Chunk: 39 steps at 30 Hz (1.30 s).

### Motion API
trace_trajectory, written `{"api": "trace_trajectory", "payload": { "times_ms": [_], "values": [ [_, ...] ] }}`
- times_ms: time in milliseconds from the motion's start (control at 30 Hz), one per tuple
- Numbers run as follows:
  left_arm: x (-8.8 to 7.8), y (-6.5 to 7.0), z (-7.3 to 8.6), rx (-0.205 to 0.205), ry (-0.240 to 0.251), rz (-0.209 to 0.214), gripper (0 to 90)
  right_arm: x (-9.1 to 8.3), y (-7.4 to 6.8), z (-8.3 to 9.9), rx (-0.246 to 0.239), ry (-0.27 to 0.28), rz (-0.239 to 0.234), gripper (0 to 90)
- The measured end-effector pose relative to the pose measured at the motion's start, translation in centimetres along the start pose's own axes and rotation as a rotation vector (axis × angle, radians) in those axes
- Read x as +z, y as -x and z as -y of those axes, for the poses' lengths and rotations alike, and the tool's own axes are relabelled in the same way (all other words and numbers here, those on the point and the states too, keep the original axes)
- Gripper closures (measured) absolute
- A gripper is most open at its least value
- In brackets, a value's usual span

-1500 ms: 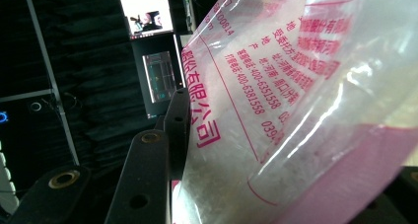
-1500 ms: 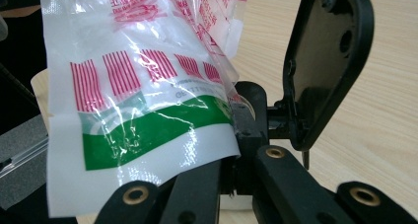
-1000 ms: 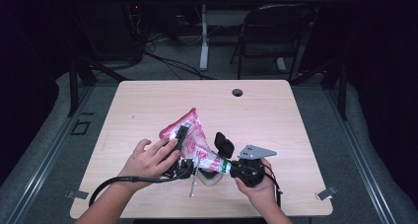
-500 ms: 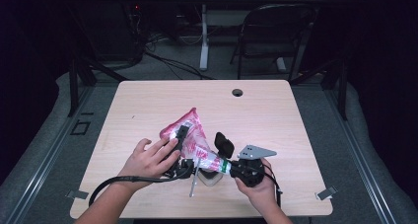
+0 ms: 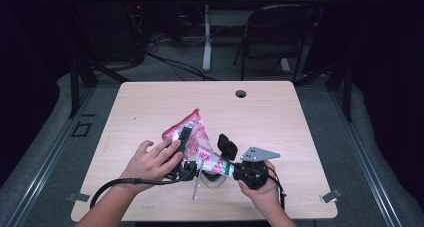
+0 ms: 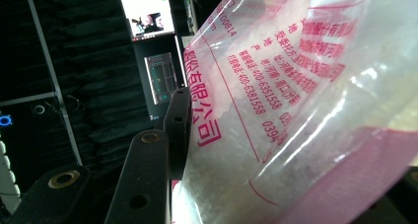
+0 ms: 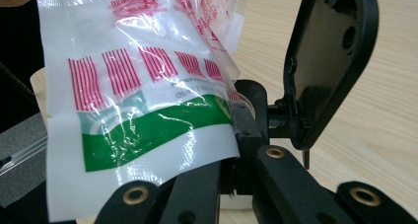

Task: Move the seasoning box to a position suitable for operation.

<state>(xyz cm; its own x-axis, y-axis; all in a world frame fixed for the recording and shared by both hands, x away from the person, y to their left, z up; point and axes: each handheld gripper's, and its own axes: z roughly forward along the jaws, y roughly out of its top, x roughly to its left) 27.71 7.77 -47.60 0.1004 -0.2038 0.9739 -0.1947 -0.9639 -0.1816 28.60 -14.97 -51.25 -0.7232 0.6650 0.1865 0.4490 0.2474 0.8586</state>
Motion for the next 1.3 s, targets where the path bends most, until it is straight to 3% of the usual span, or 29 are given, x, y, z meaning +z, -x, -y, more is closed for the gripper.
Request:
{"api": "trace_trajectory", "payload": {
  "times_ms": [767, 1300],
  "values": [
    [-0.02, -0.17, -0.1, 0.017, 0.009, -0.011, 62.6, 0.04, 0.02, 0.02, -0.003, -0.006, 0.0, 90.0],
    [-0.09, -0.14, -0.1, 0.007, 0.004, -0.007, 62.5, 0.15, 0.01, 0.06, -0.006, -0.009, -0.003, 90.0]
  ]
}}
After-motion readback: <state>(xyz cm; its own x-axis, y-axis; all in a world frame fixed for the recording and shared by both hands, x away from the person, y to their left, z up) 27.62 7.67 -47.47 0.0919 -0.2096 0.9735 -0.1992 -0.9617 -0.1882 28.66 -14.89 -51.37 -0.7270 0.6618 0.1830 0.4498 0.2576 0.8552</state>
